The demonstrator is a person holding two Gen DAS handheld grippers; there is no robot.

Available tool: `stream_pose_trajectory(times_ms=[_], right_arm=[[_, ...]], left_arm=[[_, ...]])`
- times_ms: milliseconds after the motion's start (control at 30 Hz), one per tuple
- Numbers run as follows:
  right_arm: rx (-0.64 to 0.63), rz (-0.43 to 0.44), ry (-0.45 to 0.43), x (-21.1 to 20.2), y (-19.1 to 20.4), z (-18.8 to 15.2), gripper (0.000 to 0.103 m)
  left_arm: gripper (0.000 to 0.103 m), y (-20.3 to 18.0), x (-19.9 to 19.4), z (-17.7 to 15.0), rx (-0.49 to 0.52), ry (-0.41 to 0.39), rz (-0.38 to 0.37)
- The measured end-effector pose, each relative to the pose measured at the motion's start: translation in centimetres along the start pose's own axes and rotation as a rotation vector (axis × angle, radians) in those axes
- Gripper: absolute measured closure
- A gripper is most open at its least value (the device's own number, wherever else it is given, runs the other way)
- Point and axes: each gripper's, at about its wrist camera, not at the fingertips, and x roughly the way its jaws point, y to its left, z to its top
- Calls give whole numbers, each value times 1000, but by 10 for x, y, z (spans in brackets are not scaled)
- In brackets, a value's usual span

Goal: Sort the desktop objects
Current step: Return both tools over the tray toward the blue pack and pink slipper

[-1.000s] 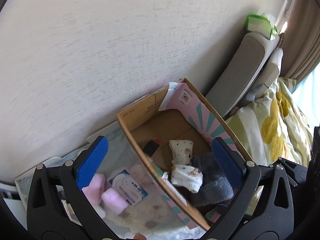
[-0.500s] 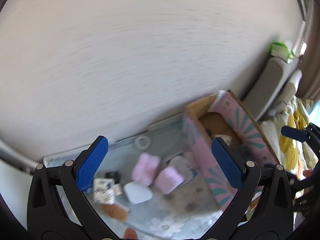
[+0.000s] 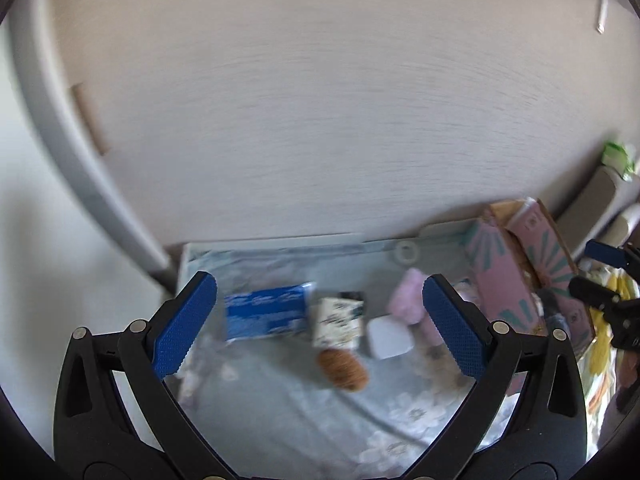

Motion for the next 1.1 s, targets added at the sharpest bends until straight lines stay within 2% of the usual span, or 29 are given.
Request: stream_pose_trajectory(times_ms=[167, 367, 667, 733, 767, 833, 1000, 1100], right_arm=[[8, 34, 10, 14, 14, 6, 27], [2, 38, 96, 52, 32, -4, 27], [39, 34, 241, 118, 40, -23, 27], [36, 34, 266, 130, 39, -24, 27], [34, 30, 272, 134, 40, -24, 27], [30, 39, 287, 141, 38, -23, 27], [-32, 91, 342, 156, 36, -13, 27], [-91, 115, 404, 177, 35, -7, 27]], left_arm=[[0, 47, -3, -17, -54, 15, 64], [0, 85, 20, -35, -114, 86, 23], [0, 79, 113, -62, -85, 238, -44], [0, 75, 130, -63, -56, 253, -37], [0, 73, 137, -63, -25, 258, -28], [0, 64, 149, -61, 98, 256, -1], [0, 40, 163, -56, 509, 260, 33], [0, 29, 172, -57, 687, 279, -15]])
